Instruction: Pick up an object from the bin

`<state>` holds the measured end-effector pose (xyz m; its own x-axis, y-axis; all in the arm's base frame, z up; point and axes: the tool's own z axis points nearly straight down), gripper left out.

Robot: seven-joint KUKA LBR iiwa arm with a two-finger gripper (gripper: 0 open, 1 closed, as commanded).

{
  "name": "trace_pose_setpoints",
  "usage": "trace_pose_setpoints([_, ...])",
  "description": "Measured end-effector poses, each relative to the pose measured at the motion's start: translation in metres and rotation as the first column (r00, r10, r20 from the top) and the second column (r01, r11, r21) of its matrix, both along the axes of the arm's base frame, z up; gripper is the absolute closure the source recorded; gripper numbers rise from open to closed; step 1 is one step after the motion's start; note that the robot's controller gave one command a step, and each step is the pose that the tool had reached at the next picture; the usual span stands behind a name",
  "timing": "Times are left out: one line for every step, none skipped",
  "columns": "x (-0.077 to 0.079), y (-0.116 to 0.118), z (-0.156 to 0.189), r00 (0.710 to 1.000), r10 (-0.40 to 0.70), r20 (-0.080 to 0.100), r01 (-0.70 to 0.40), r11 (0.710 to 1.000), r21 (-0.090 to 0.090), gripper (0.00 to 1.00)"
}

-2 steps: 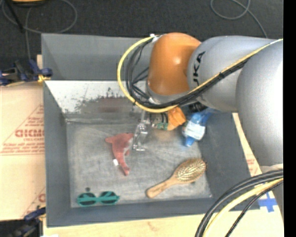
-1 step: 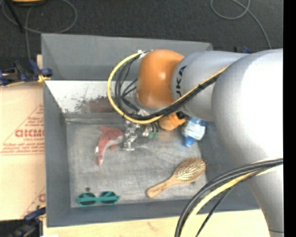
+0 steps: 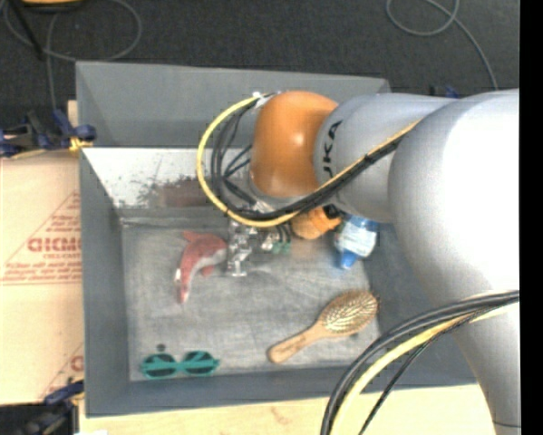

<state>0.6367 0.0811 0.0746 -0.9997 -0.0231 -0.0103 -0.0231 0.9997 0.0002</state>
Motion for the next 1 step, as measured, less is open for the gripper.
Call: trace_pose_setpoints([-0.0128,0.0021,0.1688,0.979,0.205,0.002,-0.205,0.979,-0.003,1.0])
